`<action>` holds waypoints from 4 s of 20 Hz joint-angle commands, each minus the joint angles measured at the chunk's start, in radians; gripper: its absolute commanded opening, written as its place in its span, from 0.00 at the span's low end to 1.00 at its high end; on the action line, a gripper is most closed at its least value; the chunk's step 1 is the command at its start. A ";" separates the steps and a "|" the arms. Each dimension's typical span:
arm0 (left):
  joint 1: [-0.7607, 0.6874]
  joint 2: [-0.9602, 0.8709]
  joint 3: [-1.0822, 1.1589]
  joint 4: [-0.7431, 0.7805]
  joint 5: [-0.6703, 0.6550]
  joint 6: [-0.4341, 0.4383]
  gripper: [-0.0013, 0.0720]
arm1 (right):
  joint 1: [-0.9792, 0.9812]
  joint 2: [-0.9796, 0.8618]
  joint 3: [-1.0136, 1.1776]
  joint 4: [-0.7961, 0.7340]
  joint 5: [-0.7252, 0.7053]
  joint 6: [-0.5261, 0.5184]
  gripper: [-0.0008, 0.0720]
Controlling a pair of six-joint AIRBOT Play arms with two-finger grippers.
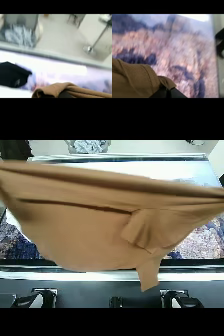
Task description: Fold the shirts.
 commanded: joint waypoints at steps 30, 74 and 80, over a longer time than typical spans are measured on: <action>0.053 -0.562 -0.642 0.074 -0.306 0.114 0.81 | -0.450 -0.695 -0.126 0.451 0.127 -0.207 0.83; -0.067 -0.099 0.713 0.226 -0.107 -0.014 0.06 | -0.313 0.143 0.292 0.489 -0.536 -0.303 0.07; -0.066 0.021 0.647 0.283 -0.115 0.023 0.06 | -0.313 0.248 0.293 0.344 -0.413 -0.279 0.07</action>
